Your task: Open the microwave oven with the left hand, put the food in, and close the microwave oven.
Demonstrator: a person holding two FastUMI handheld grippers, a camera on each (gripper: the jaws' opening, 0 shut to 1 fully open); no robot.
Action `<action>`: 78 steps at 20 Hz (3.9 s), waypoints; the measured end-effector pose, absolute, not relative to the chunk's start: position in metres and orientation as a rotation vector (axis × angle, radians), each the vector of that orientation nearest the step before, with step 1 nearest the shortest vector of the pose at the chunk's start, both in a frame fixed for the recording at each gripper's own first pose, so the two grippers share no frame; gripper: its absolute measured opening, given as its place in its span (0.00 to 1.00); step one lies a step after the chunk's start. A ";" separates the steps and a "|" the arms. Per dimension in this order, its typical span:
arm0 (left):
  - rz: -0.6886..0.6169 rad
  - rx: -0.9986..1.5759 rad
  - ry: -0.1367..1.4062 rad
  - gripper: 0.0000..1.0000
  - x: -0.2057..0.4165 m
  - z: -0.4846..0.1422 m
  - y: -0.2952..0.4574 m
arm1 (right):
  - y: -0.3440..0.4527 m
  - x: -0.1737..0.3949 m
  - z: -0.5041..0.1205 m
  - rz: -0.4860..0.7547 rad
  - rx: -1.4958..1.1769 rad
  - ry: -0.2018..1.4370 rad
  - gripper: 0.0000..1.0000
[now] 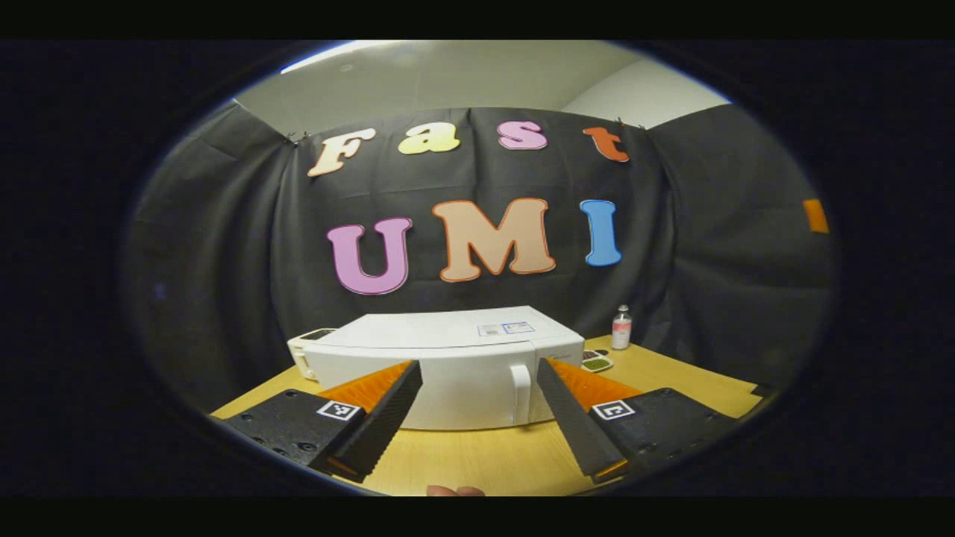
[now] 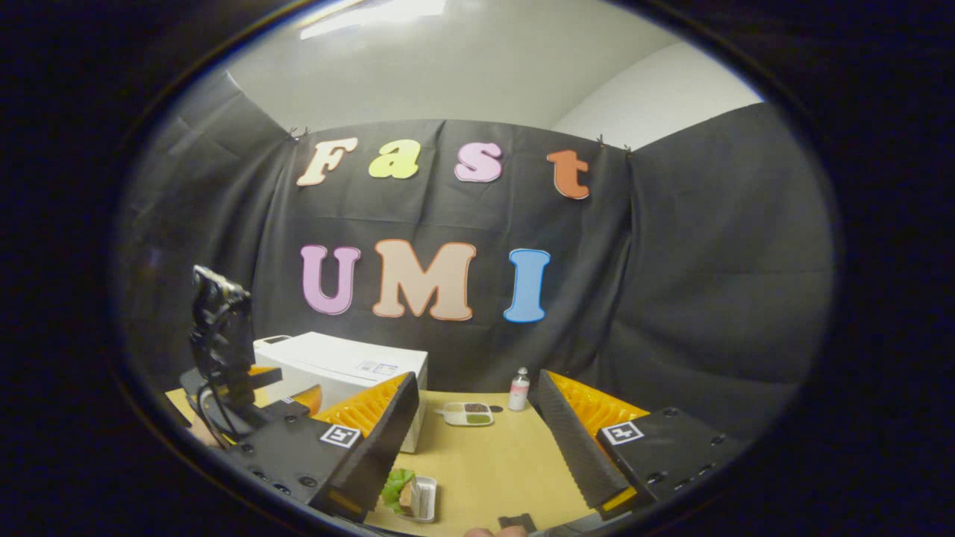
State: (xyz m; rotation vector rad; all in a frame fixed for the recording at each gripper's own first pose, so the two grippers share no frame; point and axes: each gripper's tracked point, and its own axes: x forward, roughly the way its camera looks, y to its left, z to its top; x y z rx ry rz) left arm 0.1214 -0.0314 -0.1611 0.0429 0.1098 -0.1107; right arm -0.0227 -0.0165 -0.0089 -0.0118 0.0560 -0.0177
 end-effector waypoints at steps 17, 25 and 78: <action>-0.158 0.010 0.300 0.96 0.204 -0.301 -0.075 | -0.072 -0.054 -0.021 -0.164 -0.184 0.143 0.96; -0.152 0.014 0.273 0.54 0.213 -0.298 -0.080 | -0.072 -0.056 -0.023 -0.158 -0.207 0.156 0.96; -0.139 0.031 0.487 0.02 -0.045 -0.281 0.148 | 0.073 -0.032 -0.063 -0.034 -0.058 0.140 1.00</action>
